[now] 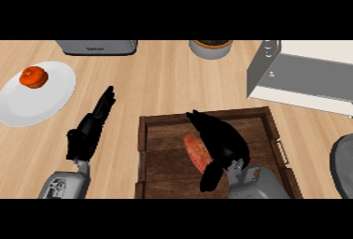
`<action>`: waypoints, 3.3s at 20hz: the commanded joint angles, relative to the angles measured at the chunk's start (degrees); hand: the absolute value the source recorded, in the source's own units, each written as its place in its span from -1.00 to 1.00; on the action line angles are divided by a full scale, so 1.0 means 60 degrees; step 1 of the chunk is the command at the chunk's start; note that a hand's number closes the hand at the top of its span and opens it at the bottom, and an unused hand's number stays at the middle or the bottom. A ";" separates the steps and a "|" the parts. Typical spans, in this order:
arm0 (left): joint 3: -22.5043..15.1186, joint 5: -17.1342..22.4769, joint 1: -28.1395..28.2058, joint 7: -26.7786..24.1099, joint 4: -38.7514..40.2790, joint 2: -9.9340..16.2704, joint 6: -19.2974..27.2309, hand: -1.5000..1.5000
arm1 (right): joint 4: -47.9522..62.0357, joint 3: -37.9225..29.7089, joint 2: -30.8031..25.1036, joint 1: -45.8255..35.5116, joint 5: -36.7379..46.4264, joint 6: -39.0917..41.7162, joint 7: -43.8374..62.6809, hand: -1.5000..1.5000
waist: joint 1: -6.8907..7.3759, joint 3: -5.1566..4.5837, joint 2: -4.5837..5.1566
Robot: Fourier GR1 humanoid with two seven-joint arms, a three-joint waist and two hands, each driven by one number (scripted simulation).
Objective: Pick the sweet potato from the tray and place it in the tiered shelf
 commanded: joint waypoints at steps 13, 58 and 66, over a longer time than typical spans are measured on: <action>0.0419 -0.0069 -0.0112 0.0696 -0.0530 0.0173 -0.0380 0.00 | 0.0851 0.0274 0.0069 0.0222 0.0843 0.0439 -0.1144 1.00 | 0.0005 0.0001 -0.0004; 0.0181 -0.0326 0.0243 -0.0083 -0.0125 -0.0367 -0.0296 0.00 | -0.4204 -0.1582 0.0019 -0.2976 0.5837 -0.3176 0.4983 1.00 | -0.0024 -0.0008 -0.0021; 0.0576 -0.0175 -0.0205 0.0134 -0.0010 -0.0035 -0.0447 0.00 | -0.3631 -0.4096 -0.0426 -0.5185 0.5381 -0.1978 0.4332 1.00 | 0.0009 -0.0007 -0.0011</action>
